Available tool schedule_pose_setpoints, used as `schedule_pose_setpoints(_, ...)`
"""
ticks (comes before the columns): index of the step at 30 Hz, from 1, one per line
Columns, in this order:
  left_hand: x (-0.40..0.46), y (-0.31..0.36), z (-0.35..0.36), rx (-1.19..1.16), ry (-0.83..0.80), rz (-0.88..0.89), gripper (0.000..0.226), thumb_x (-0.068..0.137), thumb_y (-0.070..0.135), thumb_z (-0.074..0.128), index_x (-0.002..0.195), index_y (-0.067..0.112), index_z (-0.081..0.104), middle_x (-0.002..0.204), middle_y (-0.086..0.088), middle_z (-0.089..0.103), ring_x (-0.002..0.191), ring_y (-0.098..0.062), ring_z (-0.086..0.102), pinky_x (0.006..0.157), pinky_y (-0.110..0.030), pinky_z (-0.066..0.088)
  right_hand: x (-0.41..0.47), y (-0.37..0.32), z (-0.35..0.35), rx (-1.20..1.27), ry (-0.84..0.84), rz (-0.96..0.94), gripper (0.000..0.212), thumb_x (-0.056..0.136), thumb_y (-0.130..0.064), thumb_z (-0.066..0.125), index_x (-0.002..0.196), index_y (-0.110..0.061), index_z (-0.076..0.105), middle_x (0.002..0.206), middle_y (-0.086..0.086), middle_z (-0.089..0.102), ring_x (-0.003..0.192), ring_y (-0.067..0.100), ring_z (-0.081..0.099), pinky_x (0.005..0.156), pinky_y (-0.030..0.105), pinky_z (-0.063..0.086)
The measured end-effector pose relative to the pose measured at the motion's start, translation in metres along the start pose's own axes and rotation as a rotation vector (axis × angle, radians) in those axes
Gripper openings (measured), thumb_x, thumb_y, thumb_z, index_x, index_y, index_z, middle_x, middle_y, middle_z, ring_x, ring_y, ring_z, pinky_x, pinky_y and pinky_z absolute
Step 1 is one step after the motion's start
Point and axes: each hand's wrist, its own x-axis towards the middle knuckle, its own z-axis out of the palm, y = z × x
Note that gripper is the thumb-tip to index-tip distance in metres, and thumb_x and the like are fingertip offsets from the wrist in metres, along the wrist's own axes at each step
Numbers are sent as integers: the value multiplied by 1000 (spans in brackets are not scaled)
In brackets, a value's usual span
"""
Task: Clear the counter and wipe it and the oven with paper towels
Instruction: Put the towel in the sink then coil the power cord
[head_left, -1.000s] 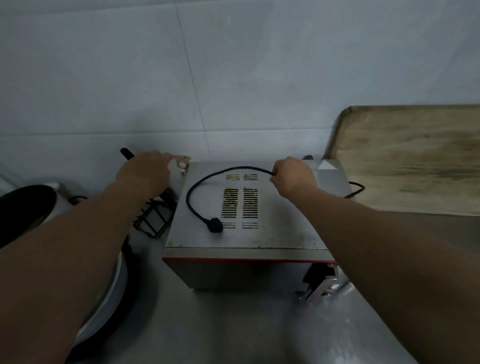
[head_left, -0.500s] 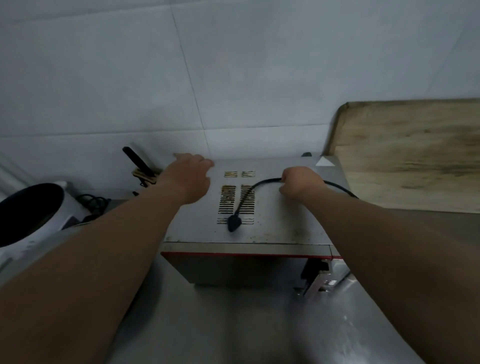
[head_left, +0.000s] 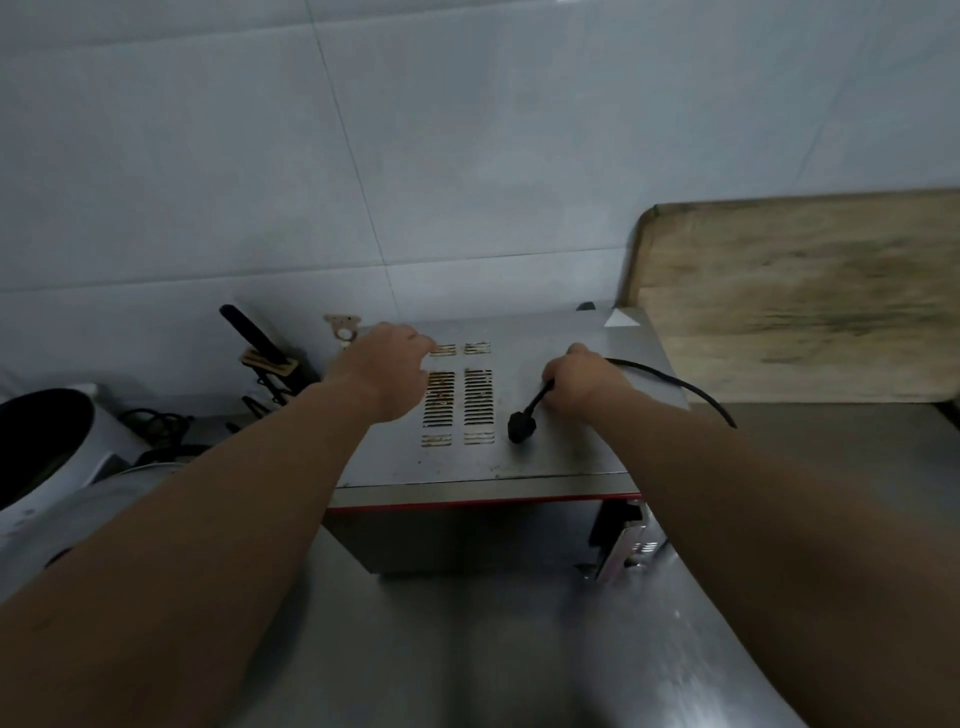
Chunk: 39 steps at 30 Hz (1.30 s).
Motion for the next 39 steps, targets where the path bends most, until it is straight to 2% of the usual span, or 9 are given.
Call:
schedule_pose_setpoints(9, -13, -42, 4, -22, 66, -41, 48, 101, 30, 45, 145, 13, 47, 148, -11, 47, 138, -31, 39, 116, -49, 31, 19, -40, -14, 61, 84, -53, 35, 93, -41, 60, 117, -15, 65, 110, 8, 49, 99, 27, 57, 87, 36, 48)
schedule_pose_setpoints(13, -31, -70, 2, -51, 140, -83, 45, 101, 22, 43, 145, 12, 48, 152, -10, 45, 139, -26, 39, 118, -38, 26, 34, -85, -16, 108, 129, -145, 32, 96, -40, 56, 110, -13, 65, 103, 6, 46, 88, 25, 53, 74, 32, 43)
schedule_pose_setpoints(15, -45, -86, -1, -73, 173, -161, 42, 100, 17, 43, 141, 10, 52, 146, -9, 51, 133, -28, 43, 112, -38, 32, 42, -113, -14, 120, 117, -205, 33, 97, -41, 54, 109, -12, 65, 105, 7, 46, 86, 23, 50, 71, 30, 39)
schedule_pose_setpoints(18, -68, -115, 0, -63, 195, -256, 38, 98, 17, 46, 133, 11, 59, 135, -11, 58, 126, -30, 45, 104, -43, 42, 51, -160, -7, 116, 112, -307, 36, 98, -43, 53, 113, -12, 64, 110, 10, 48, 93, 27, 53, 74, 31, 41)
schedule_pose_setpoints(24, -126, -182, 16, 2, 165, -421, 40, 96, 20, 49, 134, 10, 58, 137, -13, 58, 128, -33, 47, 110, -42, 36, 57, -286, 18, 153, 94, -499, 35, 97, -36, 50, 120, -12, 61, 124, 17, 50, 110, 34, 53, 89, 36, 45)
schedule_pose_setpoints(28, -155, -214, 24, 66, 134, -483, 42, 99, 24, 41, 134, 11, 59, 134, -11, 60, 122, -32, 50, 107, -41, 39, 50, -342, 44, -90, 71, -674, 27, 101, -21, 43, 118, -8, 61, 122, 14, 58, 109, 28, 55, 88, 35, 47)
schedule_pose_setpoints(31, -162, -224, 24, 77, 124, -534, 42, 98, 26, 37, 131, 12, 60, 128, -11, 62, 120, -32, 49, 103, -45, 43, 50, -348, 59, -344, -173, -713, 24, 99, -11, 43, 110, -3, 63, 119, 13, 62, 103, 29, 59, 76, 37, 48)
schedule_pose_setpoints(33, -158, -226, 25, 59, 121, -545, 40, 98, 24, 40, 131, 13, 60, 128, -11, 61, 121, -32, 49, 103, -45, 43, 52, -340, 57, -390, -243, -667, 22, 98, -9, 43, 108, -4, 62, 120, 11, 61, 102, 28, 59, 75, 36, 48)
schedule_pose_setpoints(39, -108, -205, 20, -9, 110, -470, 41, 98, 19, 45, 138, 11, 54, 140, -13, 54, 130, -32, 43, 111, -40, 32, 72, -296, 20, -196, -162, -598, 31, 95, -19, 50, 121, -9, 65, 124, 14, 63, 111, 31, 60, 89, 34, 50)
